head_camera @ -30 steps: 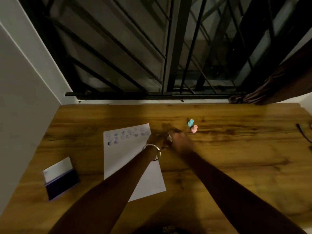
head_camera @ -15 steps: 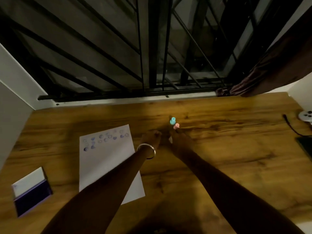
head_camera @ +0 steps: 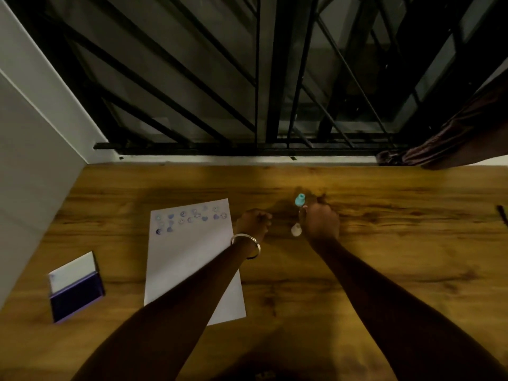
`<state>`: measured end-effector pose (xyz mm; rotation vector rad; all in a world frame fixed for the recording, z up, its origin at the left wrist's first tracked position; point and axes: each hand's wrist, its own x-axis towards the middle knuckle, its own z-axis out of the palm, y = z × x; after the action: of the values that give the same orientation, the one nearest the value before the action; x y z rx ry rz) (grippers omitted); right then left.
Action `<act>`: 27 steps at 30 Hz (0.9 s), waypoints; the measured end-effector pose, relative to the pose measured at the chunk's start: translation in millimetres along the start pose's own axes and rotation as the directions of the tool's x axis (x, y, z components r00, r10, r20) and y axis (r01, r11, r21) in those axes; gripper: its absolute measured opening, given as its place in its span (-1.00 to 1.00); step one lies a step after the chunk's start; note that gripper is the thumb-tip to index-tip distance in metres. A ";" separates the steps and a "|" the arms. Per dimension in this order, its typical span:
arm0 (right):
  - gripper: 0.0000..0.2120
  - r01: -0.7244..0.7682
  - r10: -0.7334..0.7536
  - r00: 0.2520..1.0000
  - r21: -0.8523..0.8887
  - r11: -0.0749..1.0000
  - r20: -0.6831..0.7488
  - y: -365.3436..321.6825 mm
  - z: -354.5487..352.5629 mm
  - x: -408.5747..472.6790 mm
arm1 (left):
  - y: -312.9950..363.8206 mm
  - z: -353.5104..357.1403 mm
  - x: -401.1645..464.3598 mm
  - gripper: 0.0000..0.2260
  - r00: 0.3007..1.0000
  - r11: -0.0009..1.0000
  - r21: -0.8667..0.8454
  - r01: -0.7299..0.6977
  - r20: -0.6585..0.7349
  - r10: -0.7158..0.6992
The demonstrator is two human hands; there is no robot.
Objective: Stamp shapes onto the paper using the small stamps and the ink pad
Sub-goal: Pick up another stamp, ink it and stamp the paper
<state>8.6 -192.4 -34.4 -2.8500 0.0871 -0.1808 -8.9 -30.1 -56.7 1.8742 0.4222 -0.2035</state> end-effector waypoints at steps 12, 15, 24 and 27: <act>-0.74 0.357 -0.378 0.925 0.257 0.898 0.035 -91.4 -7.1 -35.3 | 2.4 -44.9 -18.4 -0.72 0.972 0.828 -0.515 0.222 0.047 -0.231; -0.75 0.337 -0.369 0.927 0.276 0.900 0.069 -123.2 0.2 -48.9 | -10.0 -74.0 -27.0 -0.72 0.968 0.783 -0.592 0.193 -0.015 -0.250; -0.88 0.437 -0.574 0.806 0.510 0.741 0.144 -238.5 24.8 -95.6 | -67.7 -195.6 -58.0 -0.65 0.920 0.704 -0.686 0.184 -0.132 -0.369; -0.84 0.527 -0.670 0.724 0.495 0.691 0.163 -277.0 27.0 -115.0 | -92.9 -248.7 -76.5 -0.71 0.855 0.730 -0.670 0.134 -0.294 -0.426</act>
<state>-90.2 89.3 5.2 -2.3181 -0.8840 0.1470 -131.5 215.8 -27.8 1.1534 0.9700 0.1515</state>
